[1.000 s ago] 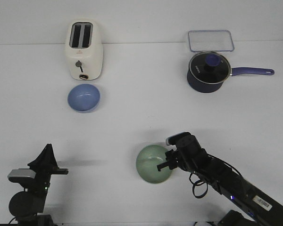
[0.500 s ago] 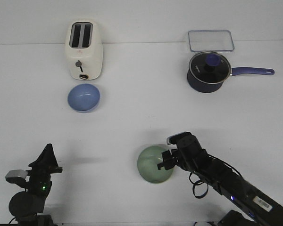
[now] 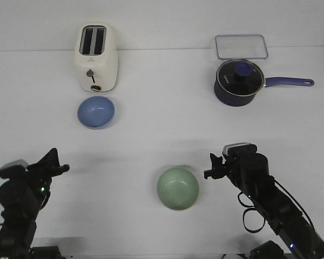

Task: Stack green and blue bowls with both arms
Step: 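Reach the left gripper to the rim of the light blue bowl, then grip the blue bowl rim and carry it onto the green bowl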

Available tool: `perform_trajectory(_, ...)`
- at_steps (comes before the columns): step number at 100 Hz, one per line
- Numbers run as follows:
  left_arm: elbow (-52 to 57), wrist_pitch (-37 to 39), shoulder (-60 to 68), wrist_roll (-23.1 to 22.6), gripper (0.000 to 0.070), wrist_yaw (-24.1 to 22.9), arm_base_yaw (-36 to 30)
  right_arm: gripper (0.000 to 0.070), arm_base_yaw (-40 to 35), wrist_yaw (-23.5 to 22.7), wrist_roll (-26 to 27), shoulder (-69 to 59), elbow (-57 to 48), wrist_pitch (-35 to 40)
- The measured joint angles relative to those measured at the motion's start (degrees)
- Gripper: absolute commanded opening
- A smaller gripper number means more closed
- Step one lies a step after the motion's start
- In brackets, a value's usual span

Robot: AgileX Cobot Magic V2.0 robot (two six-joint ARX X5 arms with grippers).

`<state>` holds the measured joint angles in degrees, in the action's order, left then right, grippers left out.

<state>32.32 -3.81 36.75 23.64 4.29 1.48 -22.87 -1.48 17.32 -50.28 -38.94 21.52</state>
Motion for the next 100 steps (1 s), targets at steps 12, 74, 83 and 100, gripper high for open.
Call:
perform_trajectory(12, 9.18, -0.59, 16.02, -3.23, 0.0225, 0.04, 0.00, 0.0286, 0.02, -0.09, -0.70, 0.00, 0.00, 0.09)
perform_trajectory(74, 37.29, -1.53, 64.00, -4.72, 0.0376, 5.03, -0.11, 0.0286, 0.02, -0.02, -1.75, 0.00, 0.00, 0.50)
perform_trajectory(83, 38.03, -1.55, 66.16, -4.81, 0.0142, 5.07, -0.15, 0.0284, 0.48, 0.24, -1.81, 0.00, 0.00, 0.48)
perform_trajectory(100, 38.12, -1.53, 66.66, -4.87, 0.0014, 5.07, -0.15, 0.0283, 3.52, 2.58, -1.90, 0.00, 0.00, 0.46)
